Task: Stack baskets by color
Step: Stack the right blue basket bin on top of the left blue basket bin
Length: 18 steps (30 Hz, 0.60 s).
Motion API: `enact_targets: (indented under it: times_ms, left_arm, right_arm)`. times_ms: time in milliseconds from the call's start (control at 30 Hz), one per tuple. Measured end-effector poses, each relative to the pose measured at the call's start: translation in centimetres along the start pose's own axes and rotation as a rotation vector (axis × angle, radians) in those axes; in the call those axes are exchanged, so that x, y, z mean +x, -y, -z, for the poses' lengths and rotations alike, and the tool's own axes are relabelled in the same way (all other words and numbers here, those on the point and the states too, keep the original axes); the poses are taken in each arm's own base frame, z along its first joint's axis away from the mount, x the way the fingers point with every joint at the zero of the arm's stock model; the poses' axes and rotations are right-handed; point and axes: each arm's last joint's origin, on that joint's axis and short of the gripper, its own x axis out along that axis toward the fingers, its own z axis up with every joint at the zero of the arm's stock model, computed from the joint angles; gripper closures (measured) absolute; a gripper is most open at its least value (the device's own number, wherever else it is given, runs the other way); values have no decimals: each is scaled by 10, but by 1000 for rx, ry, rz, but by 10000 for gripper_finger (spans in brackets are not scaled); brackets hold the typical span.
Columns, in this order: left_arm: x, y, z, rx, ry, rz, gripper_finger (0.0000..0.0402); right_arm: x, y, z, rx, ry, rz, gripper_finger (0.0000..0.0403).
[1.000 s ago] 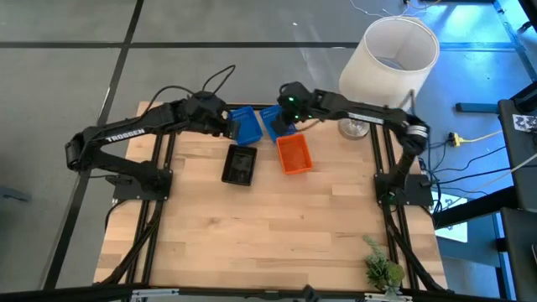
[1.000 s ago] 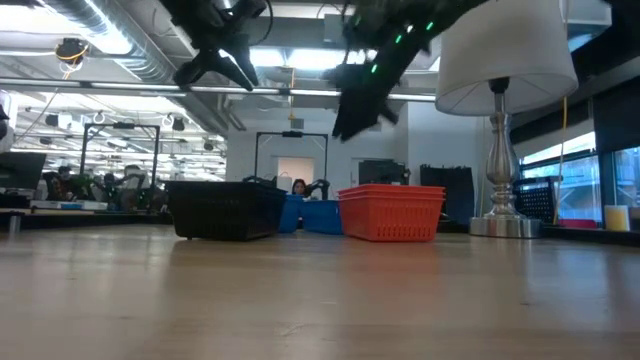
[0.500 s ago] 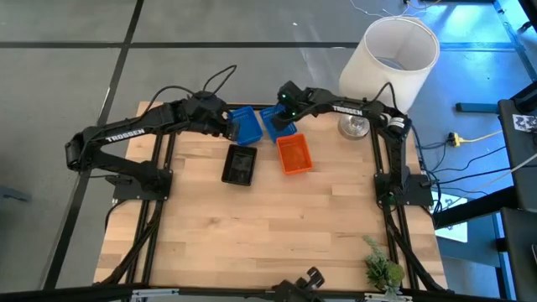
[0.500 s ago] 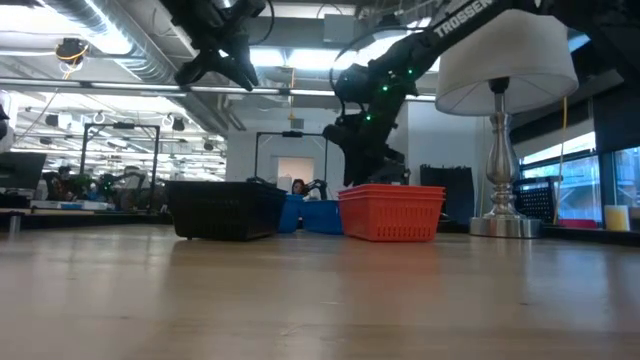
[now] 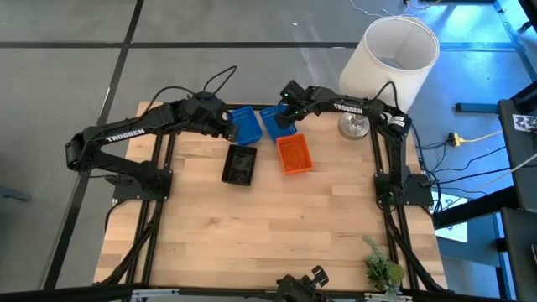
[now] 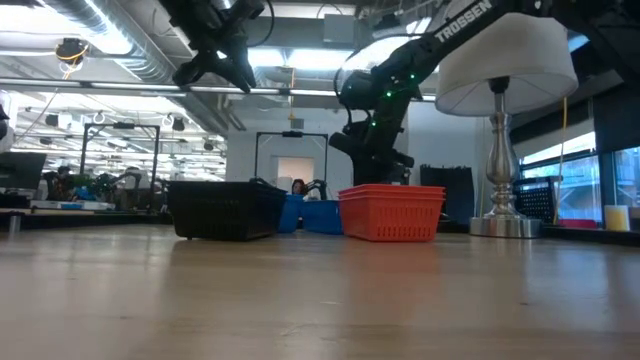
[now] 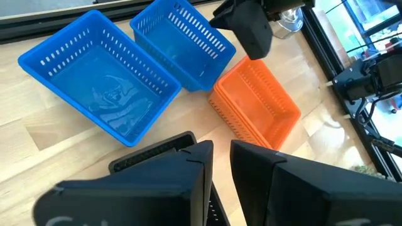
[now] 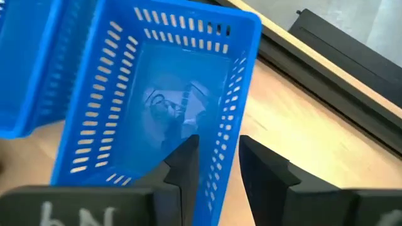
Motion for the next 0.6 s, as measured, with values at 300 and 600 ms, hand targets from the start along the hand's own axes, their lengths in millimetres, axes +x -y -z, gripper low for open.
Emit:
enact_targets:
  times_ms: [300,600]
  left_arm:
    - [0,0,0,0,-2,4,356]
    - [0,0,0,0,-2,6,356]
  right_arm:
    - [13,4,2,6,-28,13,292]
    - [44,4,12,-47,-130,-47,301]
